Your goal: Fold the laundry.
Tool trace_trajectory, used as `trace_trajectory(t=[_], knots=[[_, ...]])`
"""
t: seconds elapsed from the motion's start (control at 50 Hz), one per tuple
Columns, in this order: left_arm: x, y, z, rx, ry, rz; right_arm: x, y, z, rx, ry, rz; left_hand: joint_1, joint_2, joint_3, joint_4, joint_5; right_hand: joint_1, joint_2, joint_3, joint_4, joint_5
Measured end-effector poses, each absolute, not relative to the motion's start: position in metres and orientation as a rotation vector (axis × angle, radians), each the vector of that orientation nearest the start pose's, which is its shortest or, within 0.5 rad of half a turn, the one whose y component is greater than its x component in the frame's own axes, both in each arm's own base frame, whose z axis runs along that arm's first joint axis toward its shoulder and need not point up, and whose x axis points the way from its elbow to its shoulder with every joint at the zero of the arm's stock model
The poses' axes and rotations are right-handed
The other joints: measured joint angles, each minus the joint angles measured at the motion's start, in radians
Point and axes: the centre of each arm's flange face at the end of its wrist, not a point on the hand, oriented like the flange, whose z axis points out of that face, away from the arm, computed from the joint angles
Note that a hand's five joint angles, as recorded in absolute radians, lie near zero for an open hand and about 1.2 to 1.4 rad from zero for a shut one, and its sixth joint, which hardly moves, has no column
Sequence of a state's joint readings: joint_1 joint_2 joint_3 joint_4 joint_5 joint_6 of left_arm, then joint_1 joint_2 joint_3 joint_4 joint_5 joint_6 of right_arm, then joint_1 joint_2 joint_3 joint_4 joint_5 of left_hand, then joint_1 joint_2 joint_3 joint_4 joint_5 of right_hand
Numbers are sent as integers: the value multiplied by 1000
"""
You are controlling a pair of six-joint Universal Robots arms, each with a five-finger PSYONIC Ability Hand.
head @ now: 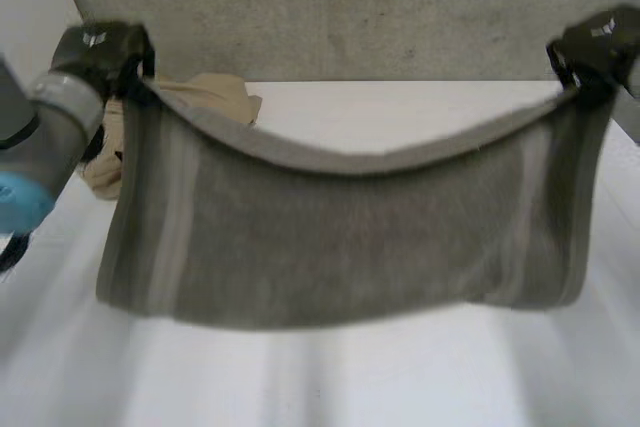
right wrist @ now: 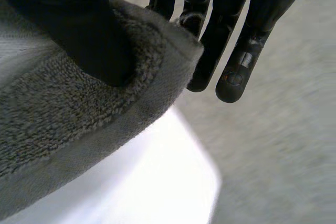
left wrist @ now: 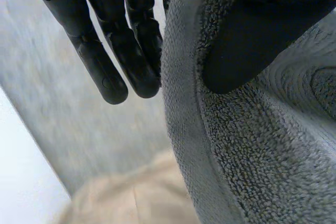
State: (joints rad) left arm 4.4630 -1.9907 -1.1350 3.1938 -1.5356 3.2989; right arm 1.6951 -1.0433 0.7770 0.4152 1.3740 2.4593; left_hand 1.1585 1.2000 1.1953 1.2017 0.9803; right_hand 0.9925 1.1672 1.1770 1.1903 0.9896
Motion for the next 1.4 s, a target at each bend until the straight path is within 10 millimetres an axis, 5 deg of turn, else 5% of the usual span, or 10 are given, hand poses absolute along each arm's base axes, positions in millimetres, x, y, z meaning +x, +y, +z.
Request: trace_trajectory(t=[0.06,0.2,0.32,0.46,0.6,0.78,0.9,1.0,1.14,1.4], knots=[[-240,-380,325,455,1998,-2496,206,-400,335,-1097,2129,-2383,0,0,0,0,0,0,0,0,2,0],[-241,-389,423,188,1427,-2868,211,-414,416,-740,1556,-2926,0,0,0,0,0,0,0,0,2,0],[-240,-375,448,101,1264,-2962,207,-403,442,-656,1411,-2999,0,0,0,0,0,0,0,0,2,0],[-237,-368,402,146,1493,-2877,206,-402,398,-767,1657,-2795,0,0,0,0,0,0,0,0,2,0],[-228,-360,308,251,1893,-2649,207,-392,319,-961,1953,-2420,0,0,0,0,0,0,0,0,2,0],[-216,-325,212,388,2273,-2308,171,-359,220,-1246,2336,-1921,0,0,0,0,0,0,0,0,2,0],[-202,-290,198,482,2352,-2122,148,-328,203,-1441,2493,-1651,0,0,0,0,0,0,0,0,2,0],[-183,-243,203,687,2325,-1896,118,-284,211,-1675,2593,-1353,0,0,0,0,0,0,0,0,2,0],[-178,-201,202,953,2333,-1683,99,-256,221,-1830,2619,-1237,0,0,0,0,0,0,0,0,2,0],[-198,-229,186,1044,2371,-1653,116,-285,201,-1682,2600,-1413,0,0,0,0,0,0,0,0,2,0]])
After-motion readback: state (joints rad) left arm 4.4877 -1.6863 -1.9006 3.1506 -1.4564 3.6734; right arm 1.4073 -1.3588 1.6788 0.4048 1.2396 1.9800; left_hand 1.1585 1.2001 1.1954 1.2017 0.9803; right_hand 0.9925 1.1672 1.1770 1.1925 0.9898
